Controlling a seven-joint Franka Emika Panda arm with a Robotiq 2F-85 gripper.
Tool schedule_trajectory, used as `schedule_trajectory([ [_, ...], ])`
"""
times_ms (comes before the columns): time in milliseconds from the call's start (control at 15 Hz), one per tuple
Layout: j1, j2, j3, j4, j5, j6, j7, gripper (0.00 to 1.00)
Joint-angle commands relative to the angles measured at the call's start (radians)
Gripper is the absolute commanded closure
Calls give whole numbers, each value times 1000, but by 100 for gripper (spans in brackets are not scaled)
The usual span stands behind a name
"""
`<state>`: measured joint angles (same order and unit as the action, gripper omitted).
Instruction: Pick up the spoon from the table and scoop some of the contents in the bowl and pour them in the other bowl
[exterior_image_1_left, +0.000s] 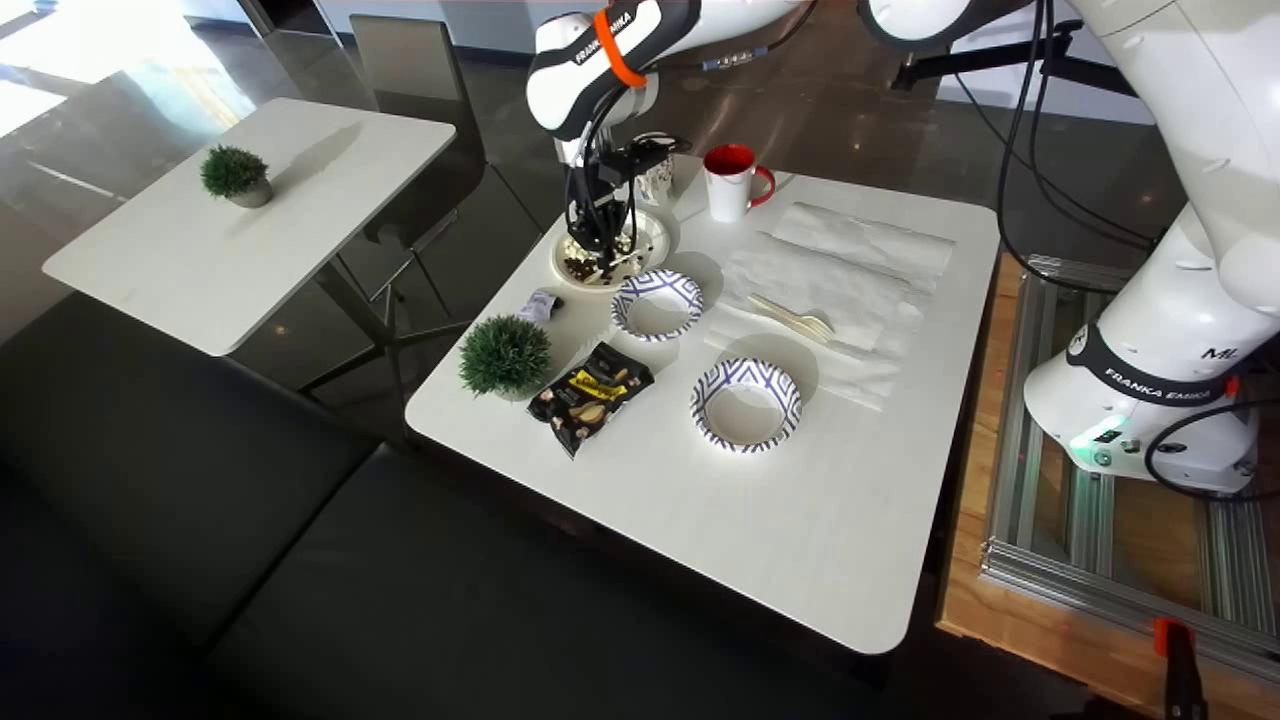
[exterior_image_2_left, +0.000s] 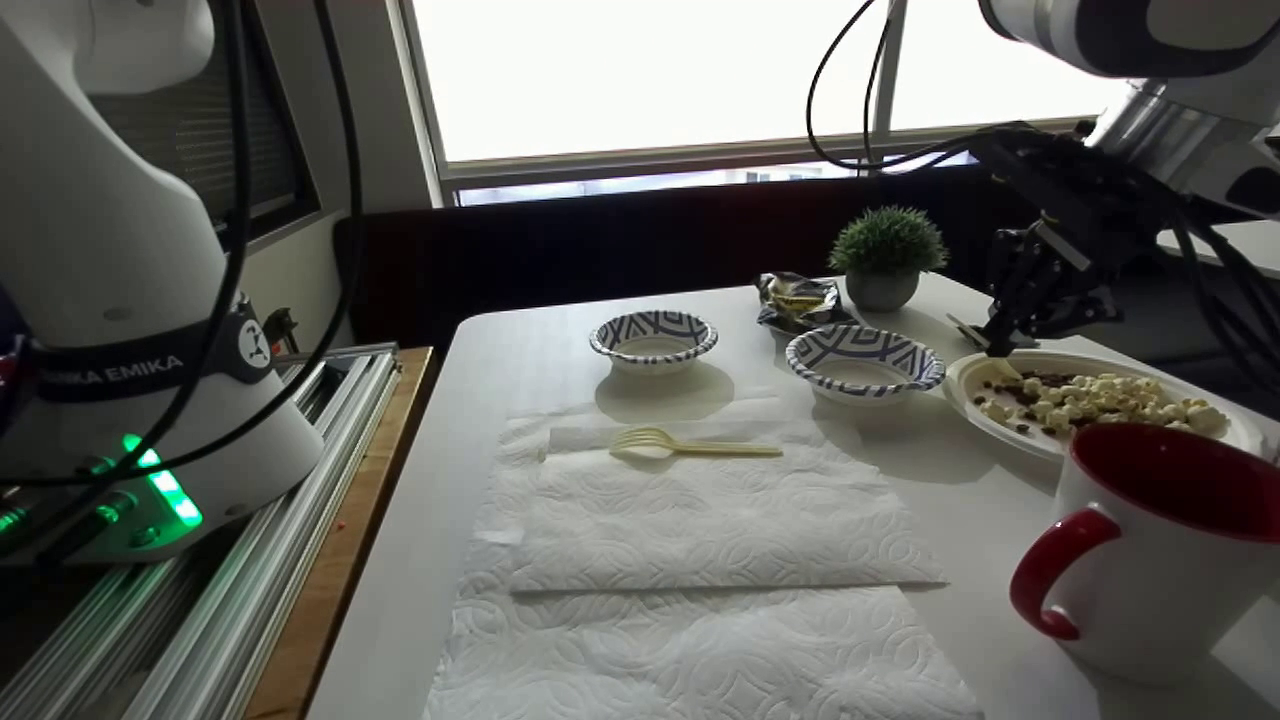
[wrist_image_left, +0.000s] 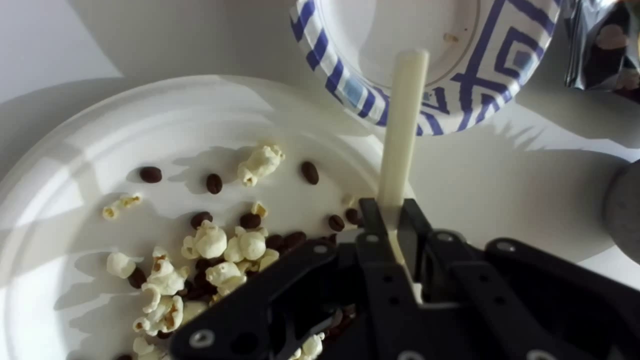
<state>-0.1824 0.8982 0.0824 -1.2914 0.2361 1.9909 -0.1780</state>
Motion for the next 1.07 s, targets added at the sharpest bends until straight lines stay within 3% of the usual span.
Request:
schedule_trajectory([
  [0, -4, 61, 2, 105, 29, -57, 38, 97],
  [1000, -12, 167, -3, 257, 33, -70, 128, 97],
])
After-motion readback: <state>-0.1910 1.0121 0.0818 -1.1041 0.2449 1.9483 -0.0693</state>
